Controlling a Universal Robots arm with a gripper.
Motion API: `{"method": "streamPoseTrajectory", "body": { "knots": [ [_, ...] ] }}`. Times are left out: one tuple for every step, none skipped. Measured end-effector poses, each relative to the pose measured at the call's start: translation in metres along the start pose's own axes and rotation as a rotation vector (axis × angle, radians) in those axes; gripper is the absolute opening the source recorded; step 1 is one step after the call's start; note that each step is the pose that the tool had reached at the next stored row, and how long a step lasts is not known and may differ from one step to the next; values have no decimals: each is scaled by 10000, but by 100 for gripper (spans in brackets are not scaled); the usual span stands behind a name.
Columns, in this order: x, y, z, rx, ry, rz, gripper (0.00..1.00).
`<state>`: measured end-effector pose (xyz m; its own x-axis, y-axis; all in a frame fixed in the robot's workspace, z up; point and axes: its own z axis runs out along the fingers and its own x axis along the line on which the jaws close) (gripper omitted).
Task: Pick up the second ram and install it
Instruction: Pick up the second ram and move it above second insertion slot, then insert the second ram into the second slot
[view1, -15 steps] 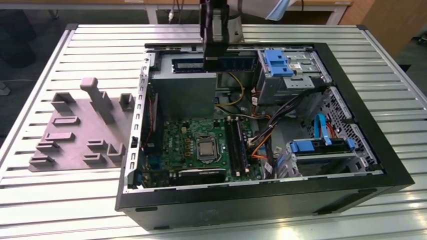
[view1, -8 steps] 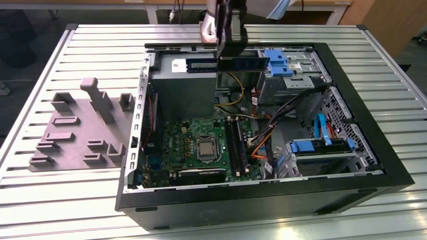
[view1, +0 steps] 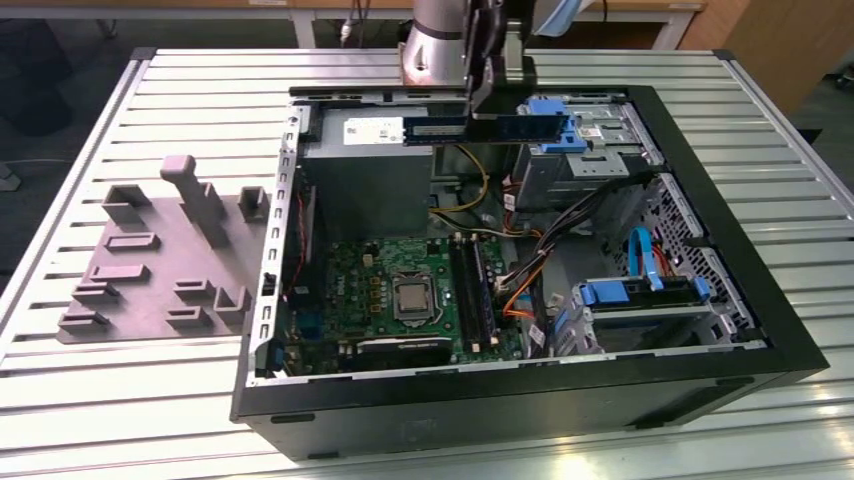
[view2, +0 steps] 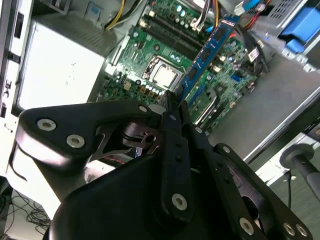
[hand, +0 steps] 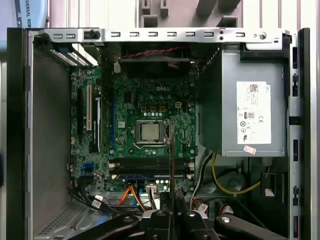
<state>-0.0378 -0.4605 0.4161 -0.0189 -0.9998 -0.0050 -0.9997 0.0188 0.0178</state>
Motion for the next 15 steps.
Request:
{"method": "streamPoseTrajectory", "body": {
  "knots": [
    [0,-31,-1,0,1,0,14],
    [-1,-62,-1,0,2,1,14],
    [-2,-92,-1,0,1,1,14],
    [-2,-121,-1,0,1,1,14],
    [-2,-143,-1,0,1,0,14],
    [-3,-146,-1,0,1,-1,14],
    [-3,-146,-1,-1,1,1,14],
    [-3,-146,-1,-1,1,2,14],
    [-3,-154,-1,0,1,0,14],
    [-3,-161,-2,0,2,1,14],
    [-3,-161,-2,0,1,1,14],
    [-3,-162,-2,0,1,1,14],
    [-3,-162,-1,0,1,1,14],
    [-3,-163,-1,0,1,0,14],
    [-3,-164,-2,0,1,0,14]
  ]
}}
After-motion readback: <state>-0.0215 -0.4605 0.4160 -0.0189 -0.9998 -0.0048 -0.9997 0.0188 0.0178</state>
